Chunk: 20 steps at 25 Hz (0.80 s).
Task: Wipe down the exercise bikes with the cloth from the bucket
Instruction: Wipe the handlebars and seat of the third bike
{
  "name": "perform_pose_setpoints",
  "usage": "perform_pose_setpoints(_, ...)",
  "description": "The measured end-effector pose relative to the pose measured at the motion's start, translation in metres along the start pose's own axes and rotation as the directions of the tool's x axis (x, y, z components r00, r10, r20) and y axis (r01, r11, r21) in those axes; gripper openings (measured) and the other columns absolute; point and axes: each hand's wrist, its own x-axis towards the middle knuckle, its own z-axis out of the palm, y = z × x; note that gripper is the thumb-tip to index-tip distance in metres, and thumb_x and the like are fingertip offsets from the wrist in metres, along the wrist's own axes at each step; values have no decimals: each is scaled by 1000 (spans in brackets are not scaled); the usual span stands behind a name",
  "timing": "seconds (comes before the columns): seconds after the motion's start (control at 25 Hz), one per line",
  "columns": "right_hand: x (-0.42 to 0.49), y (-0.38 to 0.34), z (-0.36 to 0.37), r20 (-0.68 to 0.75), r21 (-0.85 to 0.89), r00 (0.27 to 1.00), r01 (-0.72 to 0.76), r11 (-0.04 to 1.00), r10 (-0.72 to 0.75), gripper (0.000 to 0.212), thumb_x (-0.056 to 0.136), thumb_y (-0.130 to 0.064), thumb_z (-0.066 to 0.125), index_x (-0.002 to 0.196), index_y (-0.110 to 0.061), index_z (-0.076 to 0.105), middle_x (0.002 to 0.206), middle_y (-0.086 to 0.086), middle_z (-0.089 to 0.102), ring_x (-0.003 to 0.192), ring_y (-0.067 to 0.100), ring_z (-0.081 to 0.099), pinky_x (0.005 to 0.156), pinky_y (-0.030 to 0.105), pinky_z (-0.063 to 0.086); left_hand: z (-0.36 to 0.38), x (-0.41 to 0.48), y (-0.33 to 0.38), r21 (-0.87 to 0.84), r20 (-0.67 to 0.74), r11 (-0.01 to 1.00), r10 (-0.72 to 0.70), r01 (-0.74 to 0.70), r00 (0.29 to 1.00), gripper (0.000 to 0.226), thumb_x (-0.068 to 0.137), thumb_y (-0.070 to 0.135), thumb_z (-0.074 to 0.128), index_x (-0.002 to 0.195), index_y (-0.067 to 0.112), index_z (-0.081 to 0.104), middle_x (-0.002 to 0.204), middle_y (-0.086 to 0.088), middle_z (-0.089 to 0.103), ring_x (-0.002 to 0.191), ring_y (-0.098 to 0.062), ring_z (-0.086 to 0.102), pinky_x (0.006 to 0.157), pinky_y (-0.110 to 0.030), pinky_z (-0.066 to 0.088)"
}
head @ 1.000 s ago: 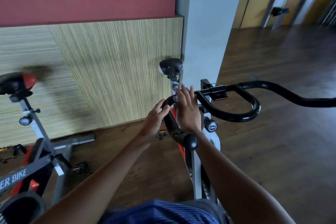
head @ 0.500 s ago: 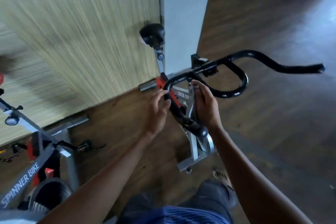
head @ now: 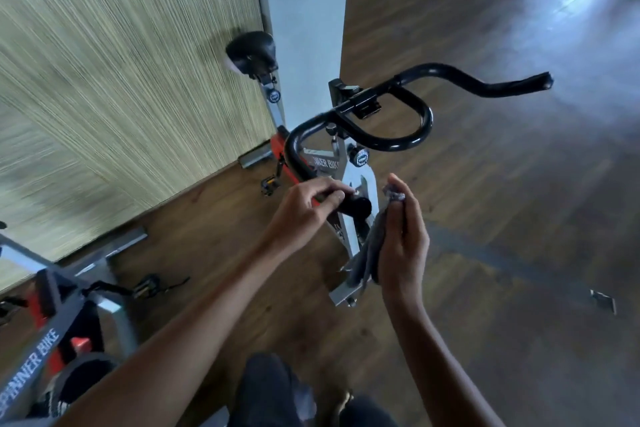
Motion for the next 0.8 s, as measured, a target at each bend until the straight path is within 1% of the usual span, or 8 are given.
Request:
perform_pose_setpoints(0.08, -19, 11, 15, -42, -19, 988, 149, 989, -150, 32, 106, -12, 42, 135, -15, 55, 144, 2, 55, 136, 15, 49, 114, 37, 39, -2, 0, -3, -10, -2, 997, 72, -72, 997, 19, 91, 20, 59, 103, 20, 73, 106, 6, 73, 106, -9, 66, 98, -30, 49)
perform_pose_setpoints(0.16, -26, 26, 31, -44, -83, 947, 315, 945, -319, 34, 105, -14, 42, 138, -10, 51, 153, 7, 43, 146, 25, 36, 119, 49, 32, -3, 2, -6, -77, 27, 985, 156, -154, 987, 17, 94, 10, 58, 102, 14, 72, 99, 1, 74, 97, -11, 70, 89, -28, 53)
perform_pose_setpoints(0.32, -12, 58, 63, -139, -175, 775, 594, 785, -617, 40, 106, -10, 39, 143, 6, 38, 153, 26, 27, 146, 50, 22, 116, 64, 26, 2, 7, -19, -190, 31, 927, 336, -324, 941, 17, 95, -4, 56, 93, 8, 69, 89, -9, 66, 82, -2, 65, 75, -14, 49)
perform_pose_setpoints(0.4, 5, 71, 81, -249, -192, 637, 706, 681, -730, 38, 104, -4, 37, 140, 9, 36, 150, 35, 21, 145, 48, 21, 119, 58, 26, 5, 16, -35, -193, -8, 872, 457, -450, 889, 18, 95, 0, 57, 83, 8, 67, 81, -5, 64, 75, -2, 60, 71, -16, 46)
perform_pose_setpoints(0.48, 24, 76, 95, -350, -215, 499, 781, 586, -793, 44, 96, 8, 40, 140, 9, 35, 147, 43, 20, 144, 37, 21, 120, 48, 24, 6, 25, -47, -156, -11, 805, 578, -572, 816, 28, 96, 3, 55, 75, 19, 64, 70, 14, 60, 69, 2, 55, 67, -16, 42)
perform_pose_setpoints(0.56, 32, 85, 103, -423, -233, 369, 838, 493, -828, 47, 93, 9, 42, 139, 11, 33, 148, 47, 19, 143, 31, 20, 120, 42, 20, 4, 30, -57, -132, 0, 732, 674, -668, 738, 32, 96, 10, 55, 69, 26, 61, 62, 15, 56, 62, 2, 51, 60, -18, 40)
perform_pose_setpoints(0.72, 52, 90, 111, -502, -120, 267, 920, 372, -822, 43, 101, 4, 40, 143, 14, 33, 156, 37, 15, 150, 37, 16, 123, 42, 20, 0, 42, -66, -122, 42, 636, 771, -762, 636, 25, 102, 14, 50, 90, -1, 66, 77, -25, 60, 67, -18, 53, 47, -16, 39)
perform_pose_setpoints(0.8, 56, 96, 114, -553, -133, 182, 944, 302, -813, 45, 103, 0, 40, 146, 10, 32, 160, 32, 13, 152, 36, 17, 123, 41, 21, 1, 48, -73, -148, 68, 547, 837, -824, 543, 26, 102, 12, 48, 95, -5, 66, 78, -21, 63, 69, -17, 57, 50, -16, 43)
